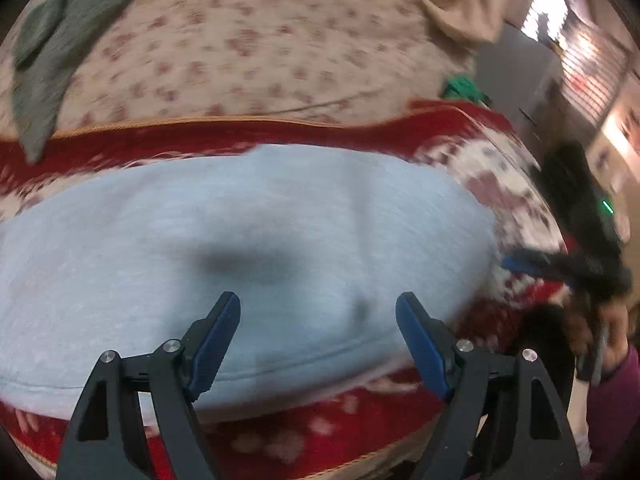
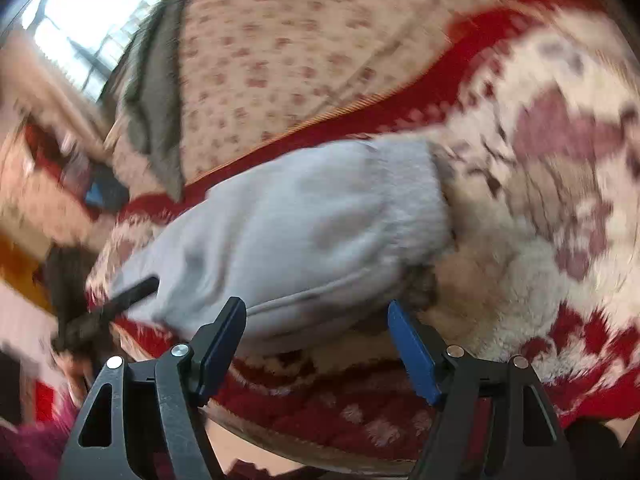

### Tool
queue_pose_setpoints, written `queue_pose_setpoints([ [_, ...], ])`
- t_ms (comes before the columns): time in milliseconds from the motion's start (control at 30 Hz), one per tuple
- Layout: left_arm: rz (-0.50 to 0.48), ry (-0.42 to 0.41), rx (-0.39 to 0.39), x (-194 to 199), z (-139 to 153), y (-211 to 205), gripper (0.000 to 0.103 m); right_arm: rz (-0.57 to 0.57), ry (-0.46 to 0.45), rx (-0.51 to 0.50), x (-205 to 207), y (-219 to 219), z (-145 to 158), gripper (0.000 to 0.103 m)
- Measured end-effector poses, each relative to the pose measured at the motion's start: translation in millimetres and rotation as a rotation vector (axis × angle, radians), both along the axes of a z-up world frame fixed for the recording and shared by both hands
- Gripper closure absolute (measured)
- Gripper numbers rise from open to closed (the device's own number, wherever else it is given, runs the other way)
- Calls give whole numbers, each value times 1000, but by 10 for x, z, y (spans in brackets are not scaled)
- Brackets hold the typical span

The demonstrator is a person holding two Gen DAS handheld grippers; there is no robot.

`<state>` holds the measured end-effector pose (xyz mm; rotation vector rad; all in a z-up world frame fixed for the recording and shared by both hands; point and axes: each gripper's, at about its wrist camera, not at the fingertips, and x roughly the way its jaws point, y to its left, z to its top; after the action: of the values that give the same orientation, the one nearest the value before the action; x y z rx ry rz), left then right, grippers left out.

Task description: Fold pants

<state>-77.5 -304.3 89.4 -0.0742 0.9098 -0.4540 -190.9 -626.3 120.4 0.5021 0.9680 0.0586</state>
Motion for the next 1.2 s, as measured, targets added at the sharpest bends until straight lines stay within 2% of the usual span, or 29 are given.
queue_pose_setpoints([
  [200, -70, -3, 64, 29, -203, -507, 23, -90, -51, 194, 283, -249, -252, 26],
  [267, -77, 12, 105, 92, -317, -637, 23, -105, -46, 236, 377, -286, -366, 62],
  [300, -77, 17, 124, 143, -393, -723, 23, -98, -59, 249, 392, -301, -365, 65],
  [333, -78, 24, 120, 171, -430, -764, 23, -97, -75, 254, 390, -308, -336, 73],
  [433, -101, 63, 30, 239, -371, -768, 24, -61, -171, 260, 276, -278, -29, 82],
  [500, -188, 79, -73, 192, -238, -761, 24, -22, -217, 229, 151, -218, 182, 85],
  [533, -215, 66, -76, 145, -195, -769, 24, -4, -239, 212, 72, -185, 272, 86],
  [633, -276, 17, -55, 23, -150, -773, 24, 28, -279, 172, -203, -104, 459, 87],
  [700, -284, 42, -43, 11, -249, -785, 24, 18, -248, 127, -247, -77, 383, 87],
  [767, -268, 96, -46, 57, -407, -790, 24, -35, -139, 63, -149, -133, 104, 87],
  [800, -263, 94, -58, 59, -432, -785, 24, -54, -71, 24, -87, -159, -41, 87],
  [833, -263, 86, -67, 48, -420, -782, 24, -88, 41, -19, -19, -199, -276, 87],
  [867, -264, 87, -71, 41, -409, -778, 24, -106, 76, -10, -12, -212, -396, 87],
  [900, -264, 90, -79, 33, -386, -761, 24, -127, 60, 18, -38, -225, -415, 86],
  [1000, -262, 109, -95, 52, -316, -666, 24, -140, 53, 29, -93, -268, -271, 77],
  [1067, -249, 91, -83, 85, -223, -602, 24, -154, 58, -85, -154, -263, -72, 56],
  [1133, -233, 32, -76, 132, -49, -480, 23, -145, 36, -206, -179, -204, 136, 55],
  [1200, -209, -6, -59, 233, 104, -350, 23, -105, -3, -258, -124, -130, 302, 54],
])
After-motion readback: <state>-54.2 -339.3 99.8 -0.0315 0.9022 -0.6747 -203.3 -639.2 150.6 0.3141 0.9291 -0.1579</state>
